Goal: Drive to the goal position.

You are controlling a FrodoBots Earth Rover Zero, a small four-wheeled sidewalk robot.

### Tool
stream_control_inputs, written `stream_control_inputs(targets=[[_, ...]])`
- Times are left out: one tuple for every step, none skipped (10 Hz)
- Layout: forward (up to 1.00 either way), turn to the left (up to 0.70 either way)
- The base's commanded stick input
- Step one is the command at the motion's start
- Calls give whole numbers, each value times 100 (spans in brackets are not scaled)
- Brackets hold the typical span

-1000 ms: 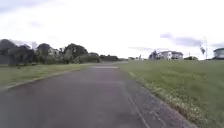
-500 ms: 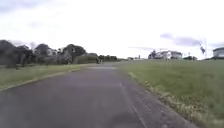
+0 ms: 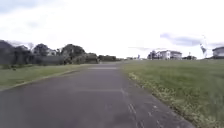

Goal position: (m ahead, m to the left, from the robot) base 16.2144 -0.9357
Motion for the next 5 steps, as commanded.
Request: stream_control_inputs(targets=[[70,0],[70,0],[70,1],[70,5],[70,9]])
